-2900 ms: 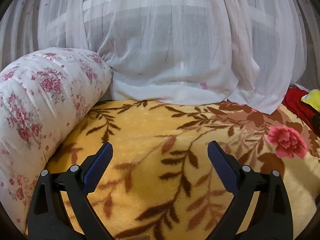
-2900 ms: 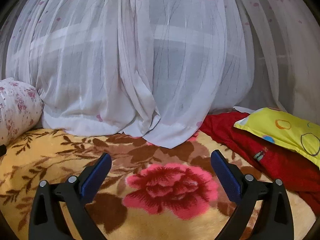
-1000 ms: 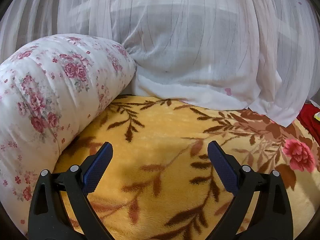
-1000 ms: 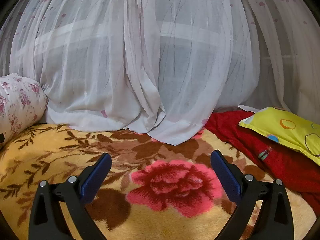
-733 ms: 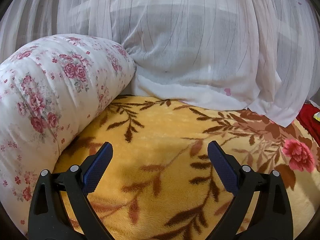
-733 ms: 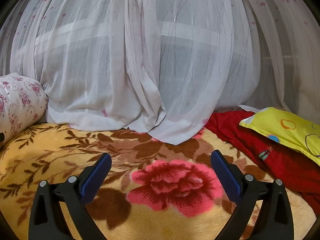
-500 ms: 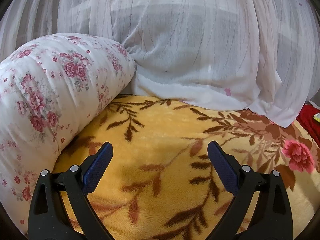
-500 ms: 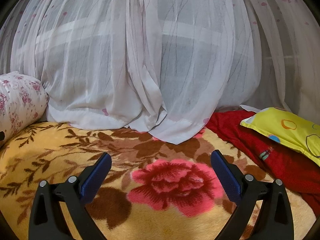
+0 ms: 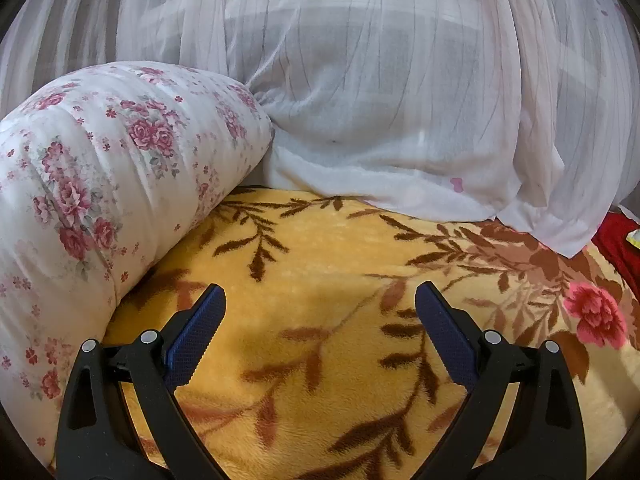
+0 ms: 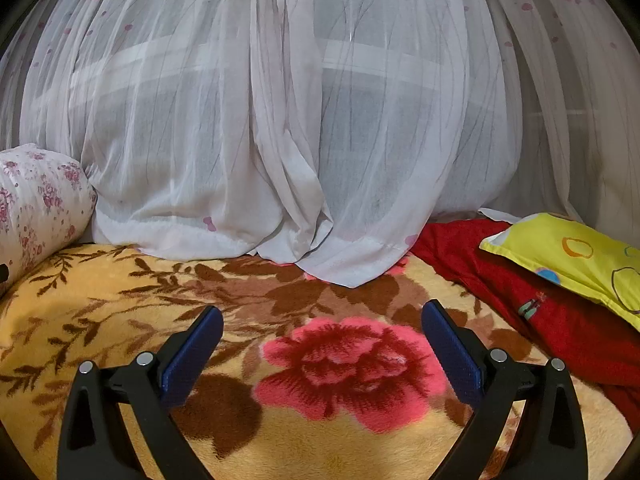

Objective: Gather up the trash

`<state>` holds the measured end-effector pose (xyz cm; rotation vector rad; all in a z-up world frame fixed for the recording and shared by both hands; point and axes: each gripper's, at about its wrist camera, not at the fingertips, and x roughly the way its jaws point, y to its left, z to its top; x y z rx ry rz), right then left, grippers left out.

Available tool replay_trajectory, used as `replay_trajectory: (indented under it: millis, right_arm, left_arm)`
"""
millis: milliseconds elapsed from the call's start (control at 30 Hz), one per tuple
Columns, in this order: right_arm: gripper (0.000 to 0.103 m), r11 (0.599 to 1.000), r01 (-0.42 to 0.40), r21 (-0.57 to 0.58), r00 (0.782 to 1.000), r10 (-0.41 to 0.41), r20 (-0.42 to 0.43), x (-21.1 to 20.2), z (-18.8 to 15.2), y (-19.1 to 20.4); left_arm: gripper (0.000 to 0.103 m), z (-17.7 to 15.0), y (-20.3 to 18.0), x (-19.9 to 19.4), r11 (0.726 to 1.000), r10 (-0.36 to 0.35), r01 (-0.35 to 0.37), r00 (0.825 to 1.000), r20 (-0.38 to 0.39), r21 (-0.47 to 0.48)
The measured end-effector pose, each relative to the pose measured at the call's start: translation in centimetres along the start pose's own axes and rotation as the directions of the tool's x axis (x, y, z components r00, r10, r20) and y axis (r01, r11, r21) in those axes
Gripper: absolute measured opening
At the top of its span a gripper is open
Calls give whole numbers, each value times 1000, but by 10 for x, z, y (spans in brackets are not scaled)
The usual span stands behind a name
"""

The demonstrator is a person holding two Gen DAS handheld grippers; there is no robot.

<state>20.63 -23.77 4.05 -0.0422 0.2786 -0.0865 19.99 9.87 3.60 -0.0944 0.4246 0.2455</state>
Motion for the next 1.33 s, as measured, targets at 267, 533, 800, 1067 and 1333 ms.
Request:
replay_trajectory:
  millis: [267, 533, 800, 1067, 1333]
  right_arm:
    - [98, 1000, 0, 0, 1000, 0, 0, 0, 0, 0]
    - [98, 1000, 1, -1, 1000, -1, -3, 1, 0, 0]
    - [98, 1000, 2, -1, 1000, -2, -7, 1, -1, 0]
    - [98, 1000, 2, -5, 1000, -2, -7, 0, -2, 1]
    - [98, 1000, 2, -2, 1000, -2, -8, 1, -2, 0]
  left_arm:
    - [93, -1, -1, -1, 1000, 1, -1, 1000, -2, -1]
    - [93, -2, -1, 0, 1000, 3, -3, 1000, -5, -4]
    - [93, -4, 0, 0, 1000, 11, -11, 1000, -7, -21]
    - [93, -4, 3, -1, 999, 40, -40, 999, -3, -35]
    - [93, -3, 5, 3, 998, 31, -32, 999, -27, -45]
